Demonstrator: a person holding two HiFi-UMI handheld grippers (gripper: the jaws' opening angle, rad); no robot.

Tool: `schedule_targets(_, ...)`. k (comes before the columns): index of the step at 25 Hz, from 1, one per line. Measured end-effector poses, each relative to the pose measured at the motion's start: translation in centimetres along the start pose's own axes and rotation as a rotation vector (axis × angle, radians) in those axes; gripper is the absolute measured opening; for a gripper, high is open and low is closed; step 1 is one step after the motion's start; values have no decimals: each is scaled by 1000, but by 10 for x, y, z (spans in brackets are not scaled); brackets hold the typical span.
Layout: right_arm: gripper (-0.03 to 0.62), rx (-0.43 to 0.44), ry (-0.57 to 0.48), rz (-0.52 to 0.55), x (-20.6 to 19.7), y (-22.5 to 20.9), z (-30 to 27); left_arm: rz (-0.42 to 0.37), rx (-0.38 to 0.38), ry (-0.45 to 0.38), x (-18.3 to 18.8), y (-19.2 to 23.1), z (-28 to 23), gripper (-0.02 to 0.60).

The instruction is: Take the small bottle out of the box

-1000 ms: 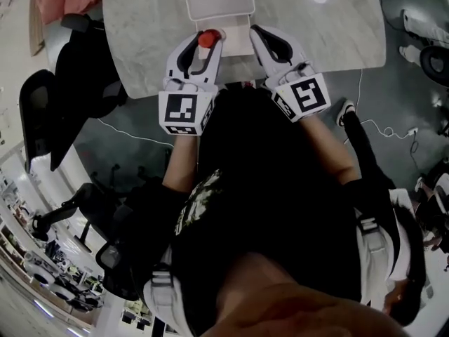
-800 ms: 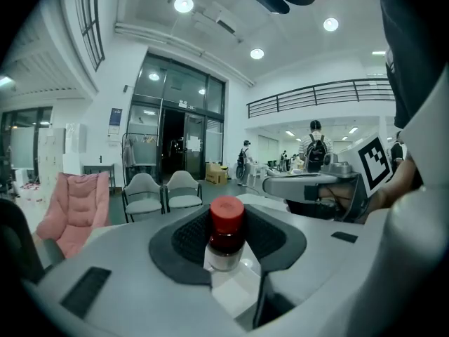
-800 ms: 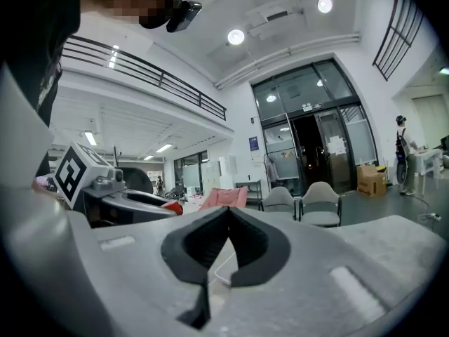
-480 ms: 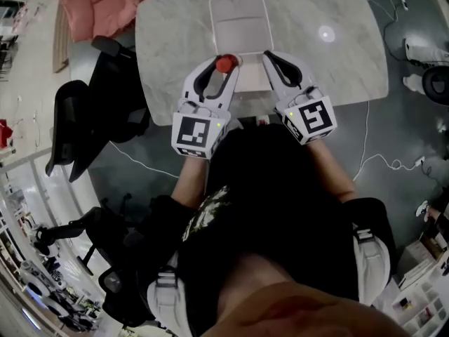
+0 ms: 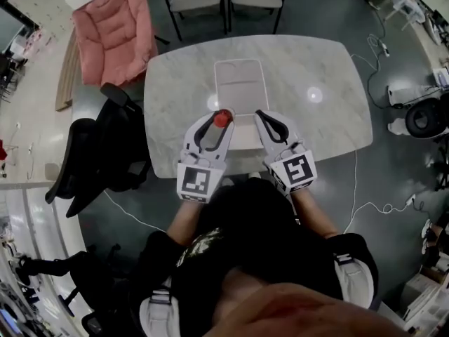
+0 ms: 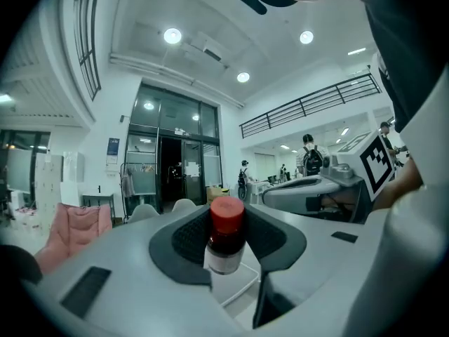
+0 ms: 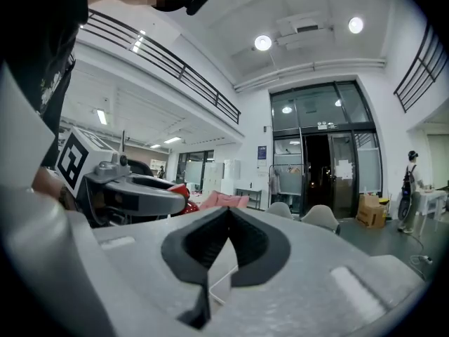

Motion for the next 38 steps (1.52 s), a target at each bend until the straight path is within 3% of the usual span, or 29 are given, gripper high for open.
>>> schedule_targets(10,-6,-91,-54,-2,18,16,10,-17,2,-27,3,8,25,152)
schedule_targets(16,-6,-95,-63,1,30,20,9,-18,1,-39,16,9,33,152)
schedule_targets(23,-6,-121,-33,28,32,20,18,-27,-51,-62,36,4,44,152)
schedule_targets(27,-6,-121,-14,26,28,22,26,16,-59,-44,35,-3,48,152)
schedule_targets(38,-6,-108,11,53,28,32,36,3,-94,-49,31,-7,51,152)
Point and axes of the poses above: the fingertips, and each gripper's own axes: z backward along the fingers, y to its left, x out of its top, the point moved 6 cm from there along z, backward along the fingers, and after that the axes turned 11 degrees about z, right-handed, at the moved point
